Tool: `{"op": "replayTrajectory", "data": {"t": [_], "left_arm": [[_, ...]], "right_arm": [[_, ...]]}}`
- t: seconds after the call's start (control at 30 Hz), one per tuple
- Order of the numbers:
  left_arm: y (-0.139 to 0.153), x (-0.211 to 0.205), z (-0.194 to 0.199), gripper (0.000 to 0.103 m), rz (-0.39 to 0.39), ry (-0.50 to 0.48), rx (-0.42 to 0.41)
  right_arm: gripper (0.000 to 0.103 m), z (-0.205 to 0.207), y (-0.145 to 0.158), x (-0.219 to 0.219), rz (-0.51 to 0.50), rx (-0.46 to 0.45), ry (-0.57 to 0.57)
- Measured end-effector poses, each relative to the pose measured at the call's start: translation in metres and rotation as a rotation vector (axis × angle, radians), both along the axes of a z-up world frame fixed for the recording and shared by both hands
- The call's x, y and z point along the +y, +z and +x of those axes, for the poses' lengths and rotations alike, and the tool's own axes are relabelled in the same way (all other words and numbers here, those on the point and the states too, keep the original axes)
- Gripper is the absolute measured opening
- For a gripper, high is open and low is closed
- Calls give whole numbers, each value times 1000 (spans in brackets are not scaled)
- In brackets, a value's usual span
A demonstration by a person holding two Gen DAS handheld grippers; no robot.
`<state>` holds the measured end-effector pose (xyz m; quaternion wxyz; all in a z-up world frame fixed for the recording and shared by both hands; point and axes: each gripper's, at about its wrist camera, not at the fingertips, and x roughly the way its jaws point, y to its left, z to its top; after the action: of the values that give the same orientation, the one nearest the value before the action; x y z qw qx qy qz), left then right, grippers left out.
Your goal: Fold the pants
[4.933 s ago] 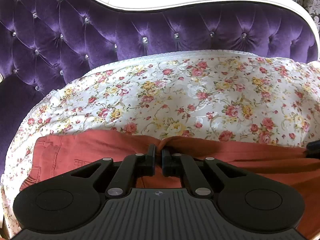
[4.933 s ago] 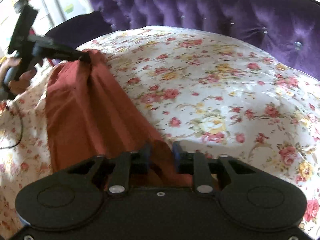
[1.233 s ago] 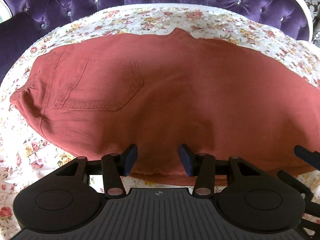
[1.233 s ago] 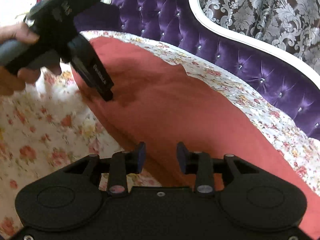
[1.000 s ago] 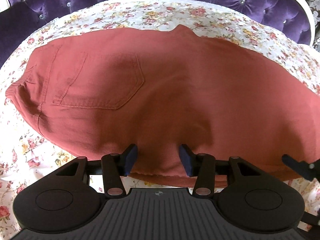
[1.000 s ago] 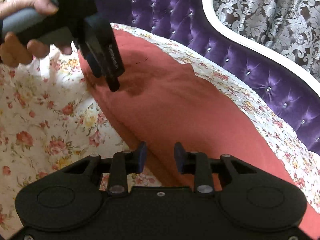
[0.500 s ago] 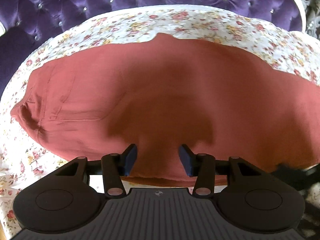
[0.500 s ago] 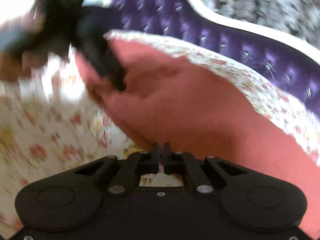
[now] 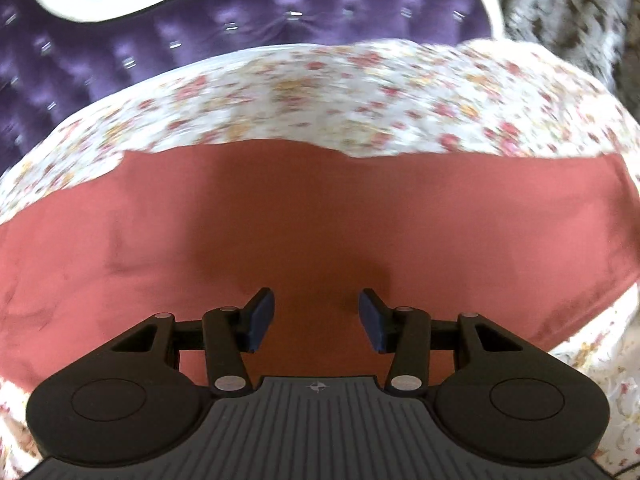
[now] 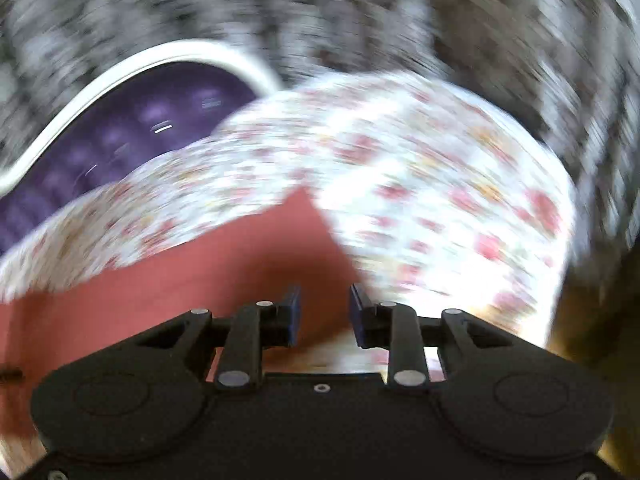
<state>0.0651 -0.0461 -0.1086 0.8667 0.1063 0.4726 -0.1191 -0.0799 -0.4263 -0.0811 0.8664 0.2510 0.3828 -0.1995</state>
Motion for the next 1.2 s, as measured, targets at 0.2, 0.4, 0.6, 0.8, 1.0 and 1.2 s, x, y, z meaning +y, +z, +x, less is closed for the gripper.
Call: {"op": "replayTrajectory", "data": {"t": [0.2, 0.4, 0.6, 0.8, 1.0, 1.2], "left_arm": [[-17, -20, -7, 47, 82, -49, -10], [-14, -11, 2, 51, 22, 3, 38], [-15, -8, 4, 57, 19, 15, 48], [-15, -8, 4, 59, 24, 10, 49], [-15, -9, 5, 59, 33, 12, 52], [-17, -10, 4, 59, 33, 11, 38]], "right_arm": [[40, -2, -20, -26, 178, -39, -15], [13, 8, -23, -24, 155, -75, 8], [15, 5, -13, -16, 93, 7, 94], [76, 2, -14, -29, 143, -83, 135], [75, 36, -29, -52, 237, -83, 254], [75, 60, -32, -48, 289, -87, 362]]}}
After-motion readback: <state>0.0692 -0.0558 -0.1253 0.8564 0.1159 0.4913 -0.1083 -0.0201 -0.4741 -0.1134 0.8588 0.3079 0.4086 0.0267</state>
